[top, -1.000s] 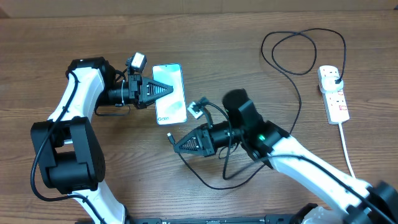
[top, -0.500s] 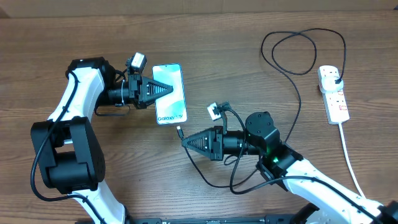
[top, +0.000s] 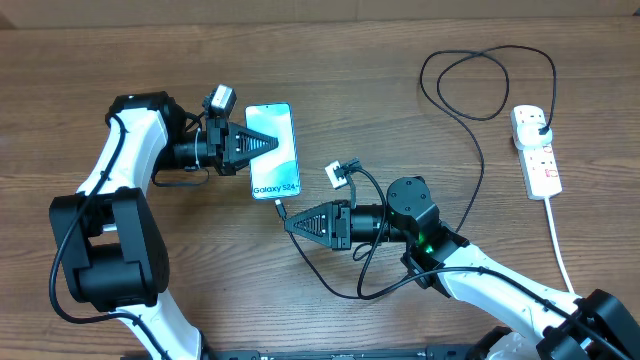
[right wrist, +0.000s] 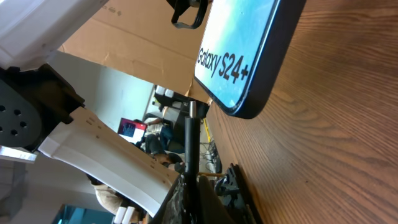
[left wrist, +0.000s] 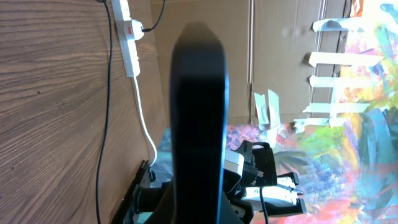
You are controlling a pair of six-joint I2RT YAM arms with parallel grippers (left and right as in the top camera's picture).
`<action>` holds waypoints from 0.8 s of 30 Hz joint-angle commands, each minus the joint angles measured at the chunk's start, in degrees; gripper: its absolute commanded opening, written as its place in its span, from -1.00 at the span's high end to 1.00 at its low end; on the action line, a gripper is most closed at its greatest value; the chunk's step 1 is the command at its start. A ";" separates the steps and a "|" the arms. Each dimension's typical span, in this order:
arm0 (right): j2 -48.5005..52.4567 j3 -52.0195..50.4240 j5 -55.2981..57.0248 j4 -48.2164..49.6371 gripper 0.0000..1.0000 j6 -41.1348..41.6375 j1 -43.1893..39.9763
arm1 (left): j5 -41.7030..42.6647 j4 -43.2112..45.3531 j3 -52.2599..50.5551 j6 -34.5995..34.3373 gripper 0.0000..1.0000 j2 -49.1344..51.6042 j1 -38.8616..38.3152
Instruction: Plug charger to phone and switch on socket
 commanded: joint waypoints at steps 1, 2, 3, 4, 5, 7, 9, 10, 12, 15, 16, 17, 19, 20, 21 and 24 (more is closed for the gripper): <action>0.17 0.17 -0.37 0.61 0.92 1.20 -0.28 | 2.67 0.04 0.02 -0.44 0.91 -1.53 0.31; 0.17 0.17 -0.35 0.61 0.92 1.25 -0.28 | 2.67 0.04 0.02 -0.42 0.91 -1.53 0.31; 0.17 0.17 -0.35 0.61 0.93 1.25 -0.28 | 2.67 0.04 0.02 -0.42 0.91 -1.53 0.31; 0.17 0.17 -0.33 0.61 0.93 1.25 -0.28 | 2.67 0.04 0.02 -0.44 0.91 -1.53 0.31; 0.17 0.17 -0.31 0.59 0.92 1.25 -0.28 | 2.67 0.04 0.02 -0.44 0.91 -1.53 0.31; 0.17 0.17 -0.33 0.22 0.92 1.27 -0.28 | 2.67 0.04 0.02 -0.68 0.91 -1.53 0.31; 0.17 0.17 -0.28 -0.50 0.93 1.27 -0.28 | 2.67 0.04 0.02 -1.25 0.91 -1.53 0.31; 0.17 0.17 -0.20 -0.76 0.92 1.27 -0.26 | 2.67 0.04 0.02 -1.27 0.91 -1.53 0.31; 0.17 0.15 -0.17 -0.72 0.93 1.27 -0.26 | 2.67 0.04 0.02 -1.29 0.91 -1.53 0.31; 0.17 0.15 0.13 -0.72 0.93 1.49 -0.31 | 2.67 0.04 0.02 -1.29 0.91 -1.53 0.31; 0.17 0.15 0.28 -0.70 0.92 1.46 -0.46 | 2.67 0.04 0.02 -1.27 0.91 -1.53 0.31; 0.17 0.15 0.50 -0.72 0.92 1.49 -0.57 | 2.67 0.02 0.02 -1.29 0.91 -1.53 0.31; 0.17 0.15 0.66 -0.76 0.93 2.36 -0.76 | 2.67 0.04 0.02 -1.29 0.91 -1.53 0.31; 0.17 0.15 0.66 -0.74 0.92 2.36 -0.81 | 2.67 0.04 0.02 -1.27 0.91 -1.53 0.31; 0.17 0.15 0.70 -0.72 0.93 2.36 -0.81 | 2.67 0.04 0.02 -1.27 0.91 -1.53 0.31; 0.17 0.15 1.20 -0.70 0.92 2.43 -0.81 | 2.67 0.04 0.02 -1.25 0.91 -1.53 0.31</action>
